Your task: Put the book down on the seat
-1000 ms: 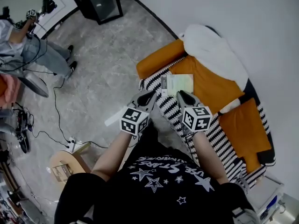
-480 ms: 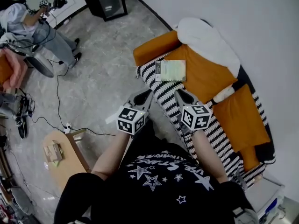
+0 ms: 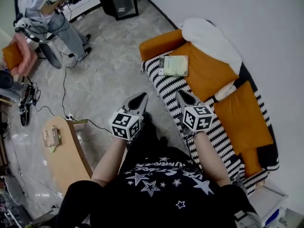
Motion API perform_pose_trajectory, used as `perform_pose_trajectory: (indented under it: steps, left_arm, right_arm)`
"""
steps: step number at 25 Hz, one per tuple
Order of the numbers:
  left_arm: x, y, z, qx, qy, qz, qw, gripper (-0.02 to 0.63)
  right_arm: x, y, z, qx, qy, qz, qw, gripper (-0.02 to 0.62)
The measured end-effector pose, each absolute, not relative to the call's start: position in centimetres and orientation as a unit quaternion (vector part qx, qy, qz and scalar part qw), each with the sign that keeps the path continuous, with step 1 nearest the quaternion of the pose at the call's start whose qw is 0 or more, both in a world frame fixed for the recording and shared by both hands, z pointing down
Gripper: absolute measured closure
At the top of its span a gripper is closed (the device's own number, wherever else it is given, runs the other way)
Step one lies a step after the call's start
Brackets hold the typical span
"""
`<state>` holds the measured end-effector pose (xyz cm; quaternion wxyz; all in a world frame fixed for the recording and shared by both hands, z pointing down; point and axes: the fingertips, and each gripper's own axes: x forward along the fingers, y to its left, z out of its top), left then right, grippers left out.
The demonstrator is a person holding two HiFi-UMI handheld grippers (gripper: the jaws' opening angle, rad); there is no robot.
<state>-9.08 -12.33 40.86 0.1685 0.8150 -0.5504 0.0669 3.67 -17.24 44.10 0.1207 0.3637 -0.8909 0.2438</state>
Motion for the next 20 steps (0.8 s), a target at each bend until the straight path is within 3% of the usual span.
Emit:
perform_pose_trajectory:
  steps: [20]
  left_arm:
    - [-12.5, -1.6, 39.7, 0.8, -0.573, 0.045, 0.172, 0.592]
  right_arm:
    - [-1.5, -7.2, 43.9, 0.33, -0.905, 0.234, 0.13, 0.546]
